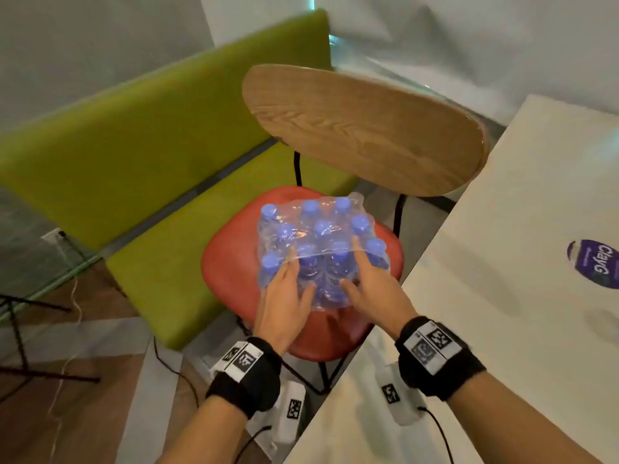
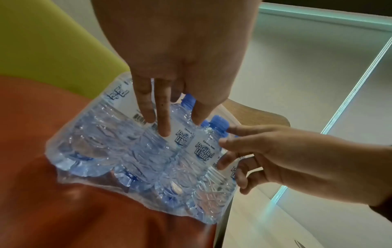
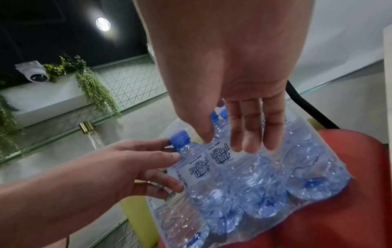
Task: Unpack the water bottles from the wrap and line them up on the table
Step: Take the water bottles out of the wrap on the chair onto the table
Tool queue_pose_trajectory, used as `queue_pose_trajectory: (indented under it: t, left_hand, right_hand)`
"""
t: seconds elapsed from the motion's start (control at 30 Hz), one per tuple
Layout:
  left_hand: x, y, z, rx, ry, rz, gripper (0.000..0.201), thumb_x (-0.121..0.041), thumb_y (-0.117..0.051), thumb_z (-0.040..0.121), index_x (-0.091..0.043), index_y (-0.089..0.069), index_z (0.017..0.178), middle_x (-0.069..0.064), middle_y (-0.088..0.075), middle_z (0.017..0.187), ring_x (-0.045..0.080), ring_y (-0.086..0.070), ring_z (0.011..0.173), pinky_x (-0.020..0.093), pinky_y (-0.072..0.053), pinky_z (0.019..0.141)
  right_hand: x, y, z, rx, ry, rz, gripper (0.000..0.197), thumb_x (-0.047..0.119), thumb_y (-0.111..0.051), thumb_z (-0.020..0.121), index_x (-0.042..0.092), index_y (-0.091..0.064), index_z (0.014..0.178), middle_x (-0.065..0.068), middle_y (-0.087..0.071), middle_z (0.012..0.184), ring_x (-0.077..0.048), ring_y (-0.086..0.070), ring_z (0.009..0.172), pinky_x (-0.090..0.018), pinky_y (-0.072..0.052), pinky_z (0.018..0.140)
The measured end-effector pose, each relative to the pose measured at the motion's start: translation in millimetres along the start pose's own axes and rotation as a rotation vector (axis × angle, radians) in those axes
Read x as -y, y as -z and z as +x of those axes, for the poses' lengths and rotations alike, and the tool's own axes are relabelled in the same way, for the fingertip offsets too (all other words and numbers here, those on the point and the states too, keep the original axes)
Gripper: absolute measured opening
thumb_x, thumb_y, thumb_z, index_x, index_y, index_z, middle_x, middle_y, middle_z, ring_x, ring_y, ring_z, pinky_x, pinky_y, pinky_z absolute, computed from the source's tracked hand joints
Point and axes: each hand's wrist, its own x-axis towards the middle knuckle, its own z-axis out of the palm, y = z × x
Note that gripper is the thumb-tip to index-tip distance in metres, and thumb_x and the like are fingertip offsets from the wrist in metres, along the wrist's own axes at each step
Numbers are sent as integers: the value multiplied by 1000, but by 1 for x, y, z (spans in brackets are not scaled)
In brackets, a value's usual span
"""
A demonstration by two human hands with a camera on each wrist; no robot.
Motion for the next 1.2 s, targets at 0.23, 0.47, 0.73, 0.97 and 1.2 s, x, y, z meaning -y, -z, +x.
queue_pose_trajectory:
  t: [0.23,0.47,0.73,0.97,1.2]
  left_hand:
    - [-3,-2,14,-127,48,2,45,-41,-62,91,-19,-55,130,-3,-64,125,18,-59,116,28,-42,87]
    - [-6,13,8,-221,61,100,37,-53,-71,79,-29,-69,107,-5,-74,88,22,-70,84,33,-51,71]
    - [-1,10,-11,-240,-46,42,32,-44,-75,79,-24,-70,103,-8,-71,90,16,-64,85,34,-53,74]
    - [7,6,-20,-140,-15,-63,37,-45,-72,82,-28,-64,114,-16,-67,109,9,-58,101,23,-45,85]
    - [7,-3,-27,24,-36,-47,66,-28,-83,63,-26,-52,122,-14,-59,118,11,-57,111,25,-44,86]
  right_hand:
    - [1,-4,12,-131,-6,68,39,44,-59,91,23,-57,124,0,-72,101,-22,-66,93,-33,-50,78]
    - [8,0,-1,-233,30,68,20,36,-66,87,21,-63,99,15,-47,68,-10,-44,68,-20,-29,62]
    - [5,-4,-27,-236,-17,1,29,47,-63,86,20,-52,83,8,-49,64,-23,-51,65,-32,-38,57]
    - [-2,-7,-38,-202,-20,85,35,48,-68,81,26,-57,105,13,-52,72,-14,-52,68,-31,-45,63]
    - [-22,-19,-45,-2,45,189,80,31,-78,68,32,-40,138,13,-44,136,-6,-47,125,-30,-45,101]
